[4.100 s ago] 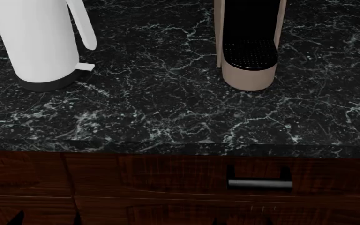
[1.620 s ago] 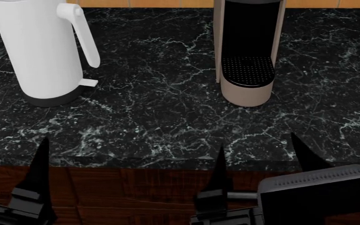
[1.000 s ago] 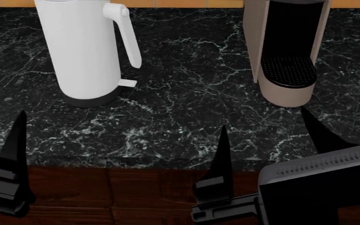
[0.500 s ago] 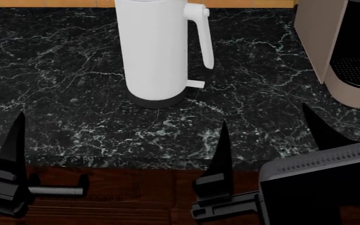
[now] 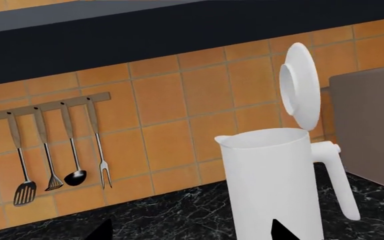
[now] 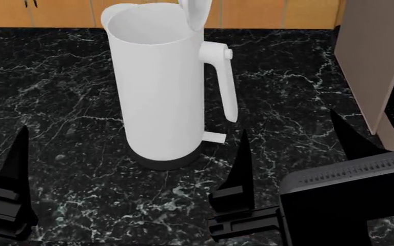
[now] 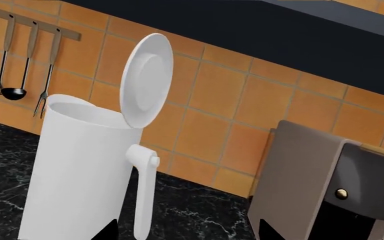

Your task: Close the lid of the electric kettle.

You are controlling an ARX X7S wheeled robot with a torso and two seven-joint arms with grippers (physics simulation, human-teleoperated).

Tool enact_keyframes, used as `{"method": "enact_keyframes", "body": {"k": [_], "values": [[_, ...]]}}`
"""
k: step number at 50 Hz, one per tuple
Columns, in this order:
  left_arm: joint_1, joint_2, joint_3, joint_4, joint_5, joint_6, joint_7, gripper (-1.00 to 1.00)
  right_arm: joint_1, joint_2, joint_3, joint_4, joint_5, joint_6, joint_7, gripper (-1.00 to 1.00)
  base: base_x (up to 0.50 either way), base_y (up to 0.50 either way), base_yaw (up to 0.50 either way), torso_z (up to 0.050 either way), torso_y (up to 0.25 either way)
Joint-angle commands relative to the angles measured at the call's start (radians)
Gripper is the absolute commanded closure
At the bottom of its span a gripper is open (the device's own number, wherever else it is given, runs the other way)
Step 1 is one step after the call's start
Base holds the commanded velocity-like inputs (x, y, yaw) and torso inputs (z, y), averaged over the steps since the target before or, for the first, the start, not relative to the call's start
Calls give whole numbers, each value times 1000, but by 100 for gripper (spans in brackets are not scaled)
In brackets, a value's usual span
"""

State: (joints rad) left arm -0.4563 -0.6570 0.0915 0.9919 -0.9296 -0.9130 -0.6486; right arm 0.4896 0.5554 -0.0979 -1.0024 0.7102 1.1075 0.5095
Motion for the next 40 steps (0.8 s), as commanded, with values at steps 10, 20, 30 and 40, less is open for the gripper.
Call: {"method": "enact_keyframes", "body": {"k": [10,20,30,40], "values": [[10,-13,1,-7,-14,30,-7,-100,-6,12,3,3,33,-31,27,-100,479,36,0,0,0],[8,-20,1,-3,-30,32,-22,-100,1,8,62,31,99,-22,46,-100,229,10,0,0,2],[25,-24,7,-13,-16,54,-17,-100,161,33,61,275,90,-48,-64,-100,0,0,0,0,0],[25,-23,18,-18,-16,58,-24,-100,349,34,-6,473,54,-38,-137,-100,0,0,0,0,0]]}}
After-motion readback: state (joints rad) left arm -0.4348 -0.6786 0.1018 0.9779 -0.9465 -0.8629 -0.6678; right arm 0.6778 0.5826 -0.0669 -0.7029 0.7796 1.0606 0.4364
